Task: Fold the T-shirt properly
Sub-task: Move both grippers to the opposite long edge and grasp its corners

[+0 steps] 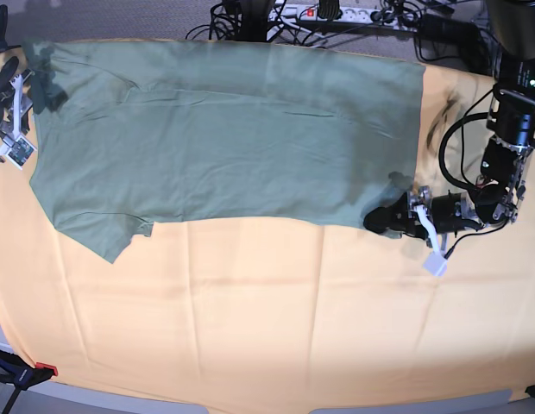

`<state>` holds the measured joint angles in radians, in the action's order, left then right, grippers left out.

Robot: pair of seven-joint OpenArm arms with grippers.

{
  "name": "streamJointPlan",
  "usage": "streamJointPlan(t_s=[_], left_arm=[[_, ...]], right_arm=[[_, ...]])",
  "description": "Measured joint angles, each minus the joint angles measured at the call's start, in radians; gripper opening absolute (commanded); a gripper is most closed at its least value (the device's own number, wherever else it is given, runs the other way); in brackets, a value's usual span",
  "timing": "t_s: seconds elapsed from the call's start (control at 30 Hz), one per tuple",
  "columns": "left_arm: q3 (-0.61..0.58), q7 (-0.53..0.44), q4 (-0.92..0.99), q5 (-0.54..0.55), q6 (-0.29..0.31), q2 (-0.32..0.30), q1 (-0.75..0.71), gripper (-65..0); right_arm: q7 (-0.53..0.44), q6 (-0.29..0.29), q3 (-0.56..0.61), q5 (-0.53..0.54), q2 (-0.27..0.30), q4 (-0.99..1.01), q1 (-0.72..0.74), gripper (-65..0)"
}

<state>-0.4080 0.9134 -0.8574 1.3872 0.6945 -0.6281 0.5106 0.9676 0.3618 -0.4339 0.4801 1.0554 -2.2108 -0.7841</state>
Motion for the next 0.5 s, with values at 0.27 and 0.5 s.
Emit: streamJointPlan(t_s=[0.27,0.5], left_arm=[[-0.003,0.017,0.001,-0.010,0.000,-0.001,-0.001,-65.0],[-0.003,-0.094,0.001,-0.097,0.000,0.002,-0.003,-65.0]], right_arm=[[-0.047,-0.032,0.000,-0.001,-0.012,0.000,0.001,-29.4],[-0.167,-0.026,0.000,0.001,-0.241,0.035,0.171,-29.4]])
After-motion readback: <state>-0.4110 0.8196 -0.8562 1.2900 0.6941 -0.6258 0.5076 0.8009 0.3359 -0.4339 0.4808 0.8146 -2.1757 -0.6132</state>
